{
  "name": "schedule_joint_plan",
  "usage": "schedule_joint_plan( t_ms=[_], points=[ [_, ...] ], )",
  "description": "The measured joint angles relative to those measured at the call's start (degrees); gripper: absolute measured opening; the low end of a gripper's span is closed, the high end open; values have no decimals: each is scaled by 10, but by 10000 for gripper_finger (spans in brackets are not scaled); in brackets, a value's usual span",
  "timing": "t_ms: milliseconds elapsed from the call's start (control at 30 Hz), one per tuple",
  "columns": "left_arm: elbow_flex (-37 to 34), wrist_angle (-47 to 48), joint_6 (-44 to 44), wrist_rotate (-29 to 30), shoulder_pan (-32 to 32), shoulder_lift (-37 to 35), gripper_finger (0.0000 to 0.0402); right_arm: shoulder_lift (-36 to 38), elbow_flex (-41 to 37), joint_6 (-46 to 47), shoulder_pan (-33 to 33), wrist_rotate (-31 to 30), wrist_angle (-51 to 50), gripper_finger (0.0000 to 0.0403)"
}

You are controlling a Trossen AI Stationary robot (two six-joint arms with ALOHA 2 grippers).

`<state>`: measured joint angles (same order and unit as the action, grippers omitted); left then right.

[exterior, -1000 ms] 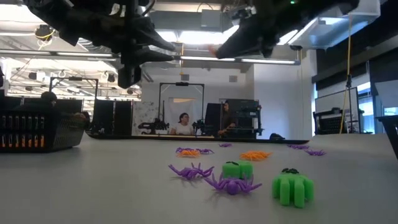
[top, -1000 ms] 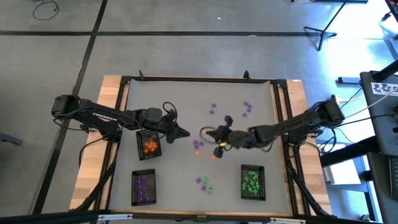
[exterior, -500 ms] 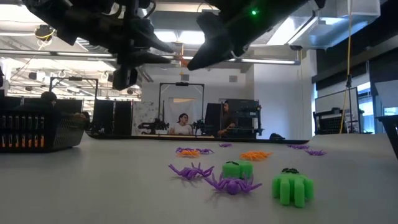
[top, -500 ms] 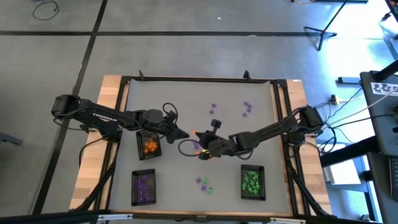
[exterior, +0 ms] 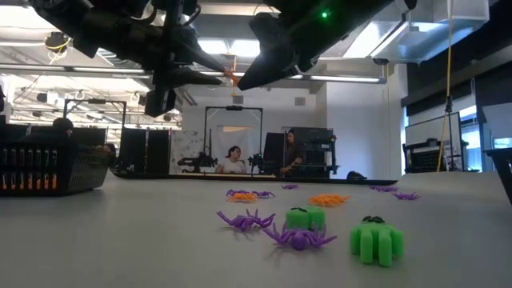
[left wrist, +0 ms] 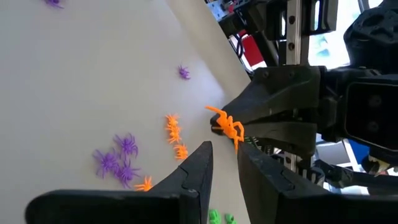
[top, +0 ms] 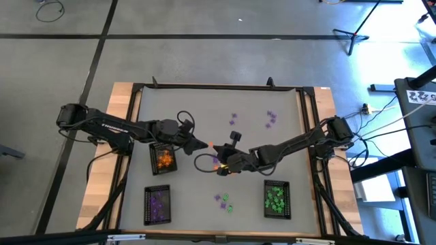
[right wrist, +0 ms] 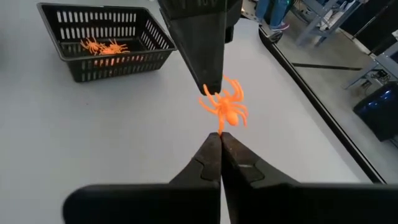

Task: Sort Halloween decoration
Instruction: Put the orange spider toy into the top black basket

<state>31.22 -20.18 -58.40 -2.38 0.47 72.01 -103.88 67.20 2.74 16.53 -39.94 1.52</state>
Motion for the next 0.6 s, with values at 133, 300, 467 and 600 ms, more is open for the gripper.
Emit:
schedule_joint_plan(
  t_ms=[133,300,467,600],
  points=[
    [0,0,-3,1,0,0,70,0,0,1,0,0,-1,0],
    [0,-5,-12,-1,0,0,70,0,0,2,0,0,-3,0],
    [0,-6,-14,-5,0,0,70,0,0,4,0,0,-9,0],
    [0,-6,-15,-7,0,0,70,0,0,15,0,0,-21,0]
  ],
)
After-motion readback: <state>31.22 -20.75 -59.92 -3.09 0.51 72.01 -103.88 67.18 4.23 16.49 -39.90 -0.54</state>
